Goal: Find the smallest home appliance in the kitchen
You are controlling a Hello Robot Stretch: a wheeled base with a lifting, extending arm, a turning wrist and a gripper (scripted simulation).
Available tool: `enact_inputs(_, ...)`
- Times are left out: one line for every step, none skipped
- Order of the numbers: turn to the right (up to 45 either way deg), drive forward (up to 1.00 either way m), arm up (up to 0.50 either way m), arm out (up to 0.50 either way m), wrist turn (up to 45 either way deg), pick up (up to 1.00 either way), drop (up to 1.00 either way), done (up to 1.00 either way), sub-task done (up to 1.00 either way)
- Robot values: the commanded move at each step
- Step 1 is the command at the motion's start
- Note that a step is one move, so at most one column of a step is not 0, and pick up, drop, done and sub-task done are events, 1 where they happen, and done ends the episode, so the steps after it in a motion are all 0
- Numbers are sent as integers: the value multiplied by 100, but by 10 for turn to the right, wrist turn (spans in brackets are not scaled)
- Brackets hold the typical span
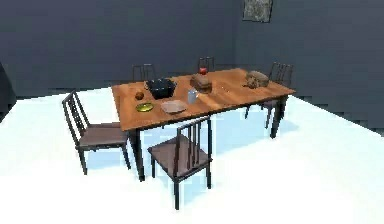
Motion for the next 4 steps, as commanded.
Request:
enact_inputs(-270,0,0,0,0,0,0,0,0)
enact_inputs(0,50,0,0,0,0,0,0,0)
enact_inputs(-420,0,0,0,0,0,0,0,0)
enact_inputs(0,100,0,0,0,0,0,0,0)
